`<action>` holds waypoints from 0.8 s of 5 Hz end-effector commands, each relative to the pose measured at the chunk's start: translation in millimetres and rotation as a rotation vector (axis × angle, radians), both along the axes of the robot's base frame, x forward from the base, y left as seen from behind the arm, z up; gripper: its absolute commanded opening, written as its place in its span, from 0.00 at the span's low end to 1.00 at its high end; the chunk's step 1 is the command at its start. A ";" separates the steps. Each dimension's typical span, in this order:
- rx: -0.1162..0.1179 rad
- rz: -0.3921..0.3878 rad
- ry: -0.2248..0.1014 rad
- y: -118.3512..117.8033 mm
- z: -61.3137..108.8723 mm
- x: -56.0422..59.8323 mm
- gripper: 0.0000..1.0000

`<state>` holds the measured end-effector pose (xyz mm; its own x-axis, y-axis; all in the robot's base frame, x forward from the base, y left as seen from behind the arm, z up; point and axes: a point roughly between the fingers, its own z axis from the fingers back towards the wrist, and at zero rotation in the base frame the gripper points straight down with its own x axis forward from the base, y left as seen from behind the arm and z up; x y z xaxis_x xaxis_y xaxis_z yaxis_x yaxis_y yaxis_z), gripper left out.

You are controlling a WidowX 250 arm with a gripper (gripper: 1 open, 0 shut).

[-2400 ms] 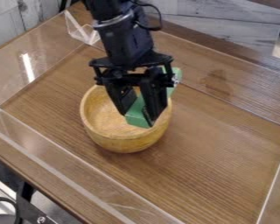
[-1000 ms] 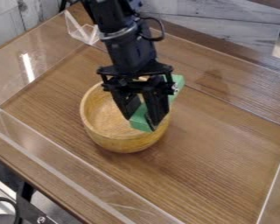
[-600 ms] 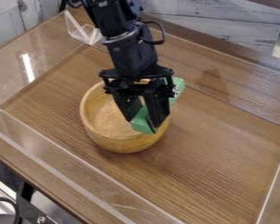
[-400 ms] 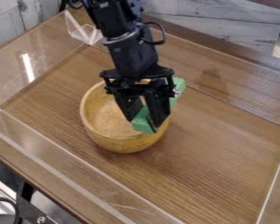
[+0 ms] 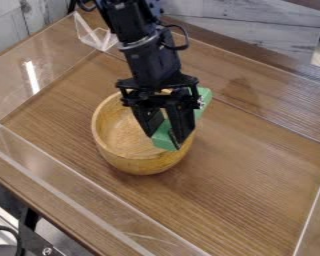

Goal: Put the green block in the brown bowl

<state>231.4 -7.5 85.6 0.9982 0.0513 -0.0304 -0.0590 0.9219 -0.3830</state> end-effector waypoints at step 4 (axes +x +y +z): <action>-0.003 -0.002 -0.065 8.3 8.4 18.3 0.00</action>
